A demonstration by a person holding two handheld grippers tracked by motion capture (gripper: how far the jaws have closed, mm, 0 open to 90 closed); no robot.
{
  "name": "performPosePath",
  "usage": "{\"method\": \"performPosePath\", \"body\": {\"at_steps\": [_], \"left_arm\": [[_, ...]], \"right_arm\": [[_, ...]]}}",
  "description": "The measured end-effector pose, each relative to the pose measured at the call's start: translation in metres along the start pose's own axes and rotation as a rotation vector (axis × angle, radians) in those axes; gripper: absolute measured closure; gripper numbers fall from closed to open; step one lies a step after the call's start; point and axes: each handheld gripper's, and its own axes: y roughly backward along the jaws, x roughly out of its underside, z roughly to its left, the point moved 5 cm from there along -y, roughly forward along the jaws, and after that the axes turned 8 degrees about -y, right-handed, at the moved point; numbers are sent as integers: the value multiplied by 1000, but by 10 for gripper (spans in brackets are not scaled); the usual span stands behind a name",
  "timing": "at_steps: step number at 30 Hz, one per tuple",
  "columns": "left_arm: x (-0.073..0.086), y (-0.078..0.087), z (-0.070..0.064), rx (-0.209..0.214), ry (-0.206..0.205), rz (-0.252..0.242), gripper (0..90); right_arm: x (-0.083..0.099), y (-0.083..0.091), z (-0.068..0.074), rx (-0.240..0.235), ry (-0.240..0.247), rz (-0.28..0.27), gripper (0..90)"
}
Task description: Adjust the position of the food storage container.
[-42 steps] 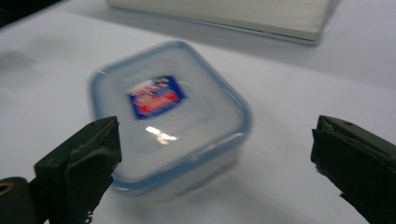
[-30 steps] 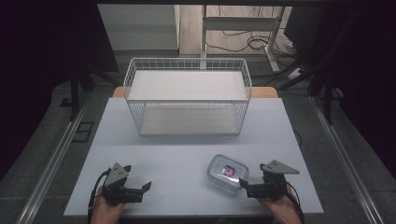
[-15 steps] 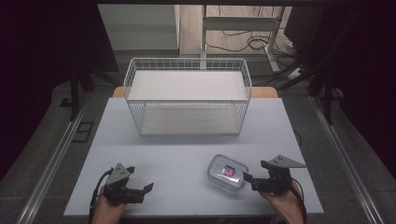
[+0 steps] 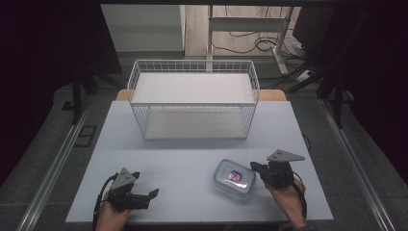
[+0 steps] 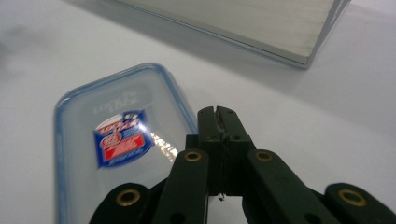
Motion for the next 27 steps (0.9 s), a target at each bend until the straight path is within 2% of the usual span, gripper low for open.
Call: {"method": "performPosePath", "body": {"at_steps": [6, 9, 10, 11, 13, 16, 19, 24, 27], "left_arm": [[-1, 0, -1, 4, -6, -3, 51], [0, 0, 0, 3, -1, -1, 51], [0, 0, 0, 5, 3, -3, 52], [0, 0, 0, 5, 3, -3, 51], [0, 0, 0, 4, 1, -5, 51], [1, -1, 0, 5, 2, -2, 51], [1, -1, 0, 4, 1, -1, 51], [1, -2, -1, 5, -2, 3, 51], [1, -2, -1, 5, -4, 6, 51]], "right_arm": [[-11, -19, -1, 25, 0, 20, 894], [-18, -31, 3, 11, 3, 47, 890], [-20, -39, 6, 1, 8, 74, 889], [-20, -39, 6, 1, 8, 74, 889], [-23, -48, 11, -8, 18, 111, 890], [-27, -54, 18, -4, 39, 117, 893], [-30, -56, 22, -12, 39, 118, 894], [-35, -65, 32, 2, 57, 119, 895], [-35, -71, 29, 40, 55, 151, 894]]}}
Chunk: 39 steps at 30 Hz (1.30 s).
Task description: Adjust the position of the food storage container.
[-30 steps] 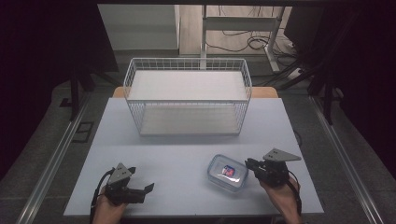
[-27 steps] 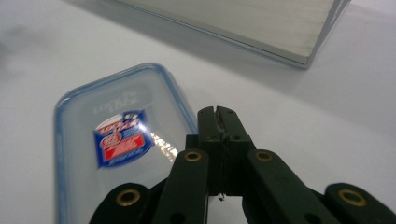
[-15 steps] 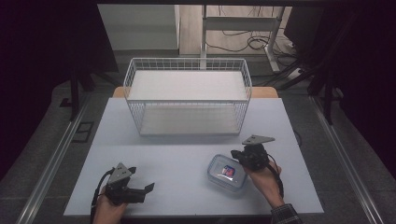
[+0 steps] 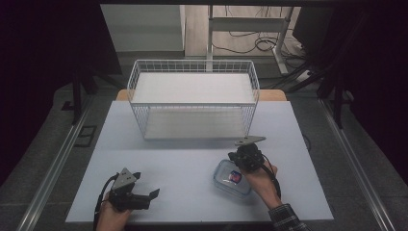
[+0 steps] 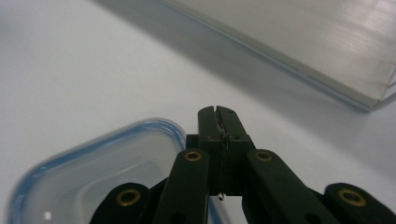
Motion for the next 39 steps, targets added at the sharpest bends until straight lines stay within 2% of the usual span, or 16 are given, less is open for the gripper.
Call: {"method": "performPosePath", "body": {"at_steps": [5, 8, 9, 10, 11, 14, 15, 16, 17, 20, 22, 23, 29, 31, 34, 39], "left_arm": [[0, 0, 0, 0, 0, 1, 52], [0, 0, 0, 0, -1, 3, 52], [0, 0, -1, 2, -1, 5, 52], [0, 0, -1, 2, -1, 5, 53], [0, 1, -1, 6, 1, 8, 54], [0, 2, -1, 6, 6, 9, 59], [0, 2, -2, 6, 5, 10, 57], [0, 2, -2, 6, 8, 12, 57], [0, 2, -2, 5, 9, 17, 54], [0, 2, -3, 0, 5, 29, 44], [-2, 3, -4, 12, 8, 17, 45], [-3, 4, -5, 22, 12, 8, 43], [-4, 5, -8, 25, 6, 19, 70], [-4, 3, -11, 27, -12, 34, 97], [-5, 3, -13, 32, -27, 41, 125], [-3, 2, -14, 44, -29, 49, 163]], "right_arm": [[8, -7, -5, -50, -38, 57, 894], [8, -7, 3, -83, -16, 53, 895], [9, -7, 20, -132, 23, 55, 894], [9, -7, 20, -132, 23, 55, 894], [10, -5, 31, -134, 70, 52, 892], [11, 2, 32, -104, 94, 23, 888], [13, 13, 24, -69, 93, -22, 889], [13, 13, 24, -69, 93, -22, 889], [20, 26, 10, -9, 87, -52, 892], [34, 48, -8, 32, 38, -81, 892], [38, 52, -11, 38, 31, -84, 891], [50, 60, -17, 57, -6, -72, 890], [78, 65, -16, 18, -67, -3, 890], [85, 66, -10, -19, -80, 20, 894], [87, 65, -5, -11, -75, 23, 894], [83, 59, 7, -54, -65, 25, 894]]}}
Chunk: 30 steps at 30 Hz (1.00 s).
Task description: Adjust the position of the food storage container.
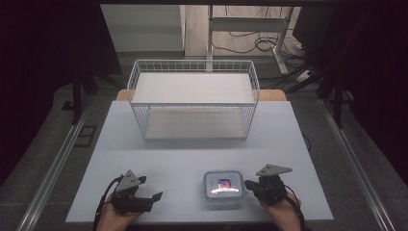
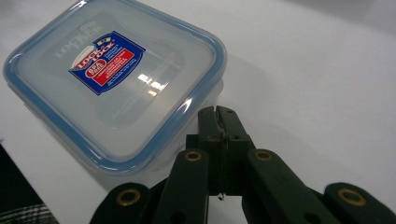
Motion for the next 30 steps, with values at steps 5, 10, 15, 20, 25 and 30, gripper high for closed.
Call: {"method": "performPosePath", "body": {"at_steps": [5, 10, 15, 20, 25, 30], "left_arm": [[1, 1, 3, -5, 20, -10, 158], [7, 1, 4, -26, 13, 35, 136], [8, 4, 0, -24, -2, 46, 132], [9, 3, -4, -19, -13, 58, 143], [8, 4, -4, 1, 1, 50, 164], [8, 4, -4, 16, 11, 48, 175]], "right_arm": [[-3, -7, 11, -41, 7, 3, 894], [-7, -17, 26, -93, 12, 12, 894], [-10, -28, 47, -144, 44, 28, 894], [-11, -33, 52, -124, 63, 35, 888], [-15, -24, 45, -79, 90, -10, 788], [-11, -21, 33, -83, 89, -22, 469]]}}
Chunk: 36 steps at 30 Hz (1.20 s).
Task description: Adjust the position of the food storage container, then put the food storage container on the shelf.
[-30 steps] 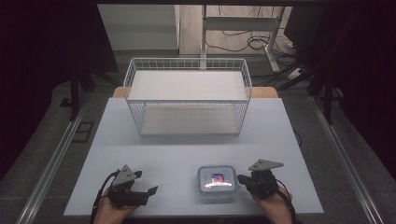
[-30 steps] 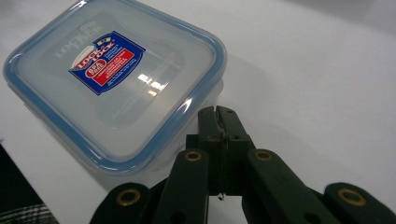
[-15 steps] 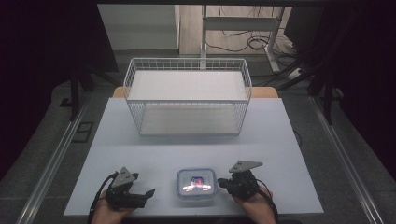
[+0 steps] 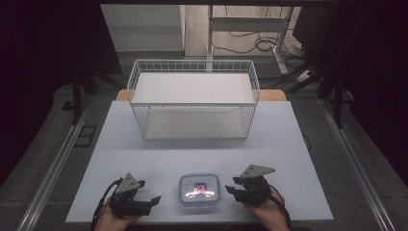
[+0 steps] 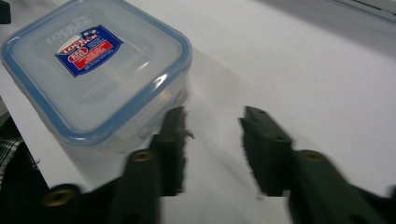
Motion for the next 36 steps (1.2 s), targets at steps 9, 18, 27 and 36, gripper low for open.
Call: {"method": "performPosePath", "body": {"at_steps": [9, 18, 27, 36], "left_arm": [[1, -2, -1, 28, -1, 7, 155], [-6, -5, -6, 61, 31, -17, 139], [-25, -7, -17, 107, 23, -64, 129], [-44, -18, -30, 134, -30, -82, 128]], "right_arm": [[1, -1, -7, -11, -2, -19, 144], [-5, 0, 0, -41, 41, -48, 53], [-14, -4, 18, -67, 82, -63, 37], [-21, -9, 30, -83, 73, -71, 9]]}}
